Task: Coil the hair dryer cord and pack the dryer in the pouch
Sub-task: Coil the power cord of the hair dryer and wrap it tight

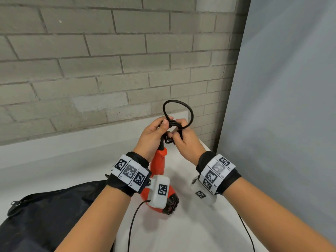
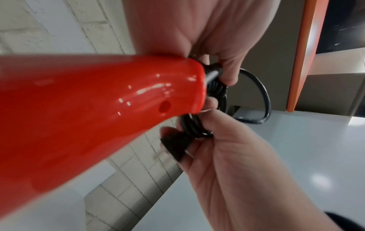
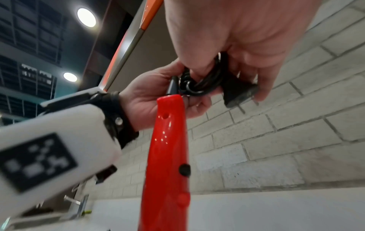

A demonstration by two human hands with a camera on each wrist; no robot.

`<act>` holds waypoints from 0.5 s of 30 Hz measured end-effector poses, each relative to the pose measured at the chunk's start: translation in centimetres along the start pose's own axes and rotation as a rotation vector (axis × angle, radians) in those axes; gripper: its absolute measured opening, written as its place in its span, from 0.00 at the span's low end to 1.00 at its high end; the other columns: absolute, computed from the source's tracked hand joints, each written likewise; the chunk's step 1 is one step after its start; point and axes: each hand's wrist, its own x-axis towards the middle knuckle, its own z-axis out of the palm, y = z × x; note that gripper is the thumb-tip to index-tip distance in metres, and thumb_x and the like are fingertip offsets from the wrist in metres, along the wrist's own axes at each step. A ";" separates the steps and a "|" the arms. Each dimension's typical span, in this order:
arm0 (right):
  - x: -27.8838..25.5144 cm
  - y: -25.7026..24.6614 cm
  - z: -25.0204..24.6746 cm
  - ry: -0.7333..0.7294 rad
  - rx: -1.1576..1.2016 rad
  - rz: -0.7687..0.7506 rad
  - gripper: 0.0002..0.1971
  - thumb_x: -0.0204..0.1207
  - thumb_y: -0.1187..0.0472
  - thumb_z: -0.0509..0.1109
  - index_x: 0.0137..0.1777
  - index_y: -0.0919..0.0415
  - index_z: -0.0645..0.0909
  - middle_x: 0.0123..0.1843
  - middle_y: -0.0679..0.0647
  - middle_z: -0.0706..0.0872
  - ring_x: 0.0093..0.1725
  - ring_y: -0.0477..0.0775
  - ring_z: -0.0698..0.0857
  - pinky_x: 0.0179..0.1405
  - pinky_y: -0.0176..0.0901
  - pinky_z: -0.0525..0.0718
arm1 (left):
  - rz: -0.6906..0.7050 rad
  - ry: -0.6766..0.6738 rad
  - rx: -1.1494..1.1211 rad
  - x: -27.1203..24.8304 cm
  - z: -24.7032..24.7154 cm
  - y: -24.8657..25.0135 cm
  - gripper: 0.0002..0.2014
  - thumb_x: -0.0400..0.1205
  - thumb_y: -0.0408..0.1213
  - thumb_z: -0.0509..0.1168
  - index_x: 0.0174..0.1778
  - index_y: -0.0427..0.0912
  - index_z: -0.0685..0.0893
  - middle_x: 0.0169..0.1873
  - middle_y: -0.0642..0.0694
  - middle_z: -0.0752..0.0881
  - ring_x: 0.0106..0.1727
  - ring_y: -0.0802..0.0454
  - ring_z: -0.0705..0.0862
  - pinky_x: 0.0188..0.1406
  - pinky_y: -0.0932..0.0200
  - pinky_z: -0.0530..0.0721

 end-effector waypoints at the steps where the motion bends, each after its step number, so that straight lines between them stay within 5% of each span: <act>1: -0.3 0.1 -0.2 -0.036 -0.045 -0.014 0.10 0.81 0.66 0.56 0.60 0.65 0.69 0.34 0.46 0.80 0.33 0.35 0.81 0.35 0.26 0.78 | -0.009 0.009 -0.028 0.0 -0.1 0.1 0.10 0.84 0.39 0.55 0.51 0.47 0.82 0.40 0.48 0.84 0.29 0.60 0.80 0.36 0.67 0.82; 5: -1.9 2.8 -1.4 -0.242 -0.336 0.043 0.10 0.83 0.57 0.52 0.54 0.62 0.70 0.35 0.52 0.78 0.33 0.51 0.76 0.35 0.39 0.72 | -0.076 -0.020 -0.109 0.2 -0.9 0.5 0.13 0.85 0.41 0.51 0.53 0.48 0.81 0.35 0.49 0.79 0.23 0.60 0.75 0.18 0.71 0.70; 9: -3.5 7.3 -2.8 -0.387 -0.592 0.432 0.13 0.84 0.58 0.50 0.54 0.63 0.74 0.44 0.61 0.82 0.44 0.62 0.80 0.46 0.47 0.76 | -0.059 -0.067 -0.046 0.3 -1.5 0.8 0.13 0.85 0.38 0.51 0.51 0.51 0.82 0.34 0.49 0.75 0.23 0.60 0.71 0.26 0.68 0.67; 12: -3.5 7.5 -3.1 -0.453 -0.602 0.495 0.13 0.83 0.61 0.50 0.57 0.61 0.76 0.49 0.61 0.82 0.44 0.57 0.79 0.48 0.47 0.78 | -0.077 -0.085 0.002 0.4 -0.9 0.8 0.13 0.85 0.38 0.52 0.44 0.51 0.82 0.33 0.48 0.75 0.22 0.59 0.70 0.27 0.66 0.66; 15: -3.2 6.3 -2.7 -0.441 -0.388 0.492 0.12 0.80 0.66 0.54 0.55 0.58 0.78 0.45 0.54 0.79 0.39 0.51 0.78 0.37 0.36 0.77 | -0.078 -0.070 -0.010 0.4 -0.3 0.8 0.13 0.85 0.39 0.53 0.42 0.50 0.81 0.32 0.48 0.74 0.21 0.59 0.70 0.24 0.69 0.68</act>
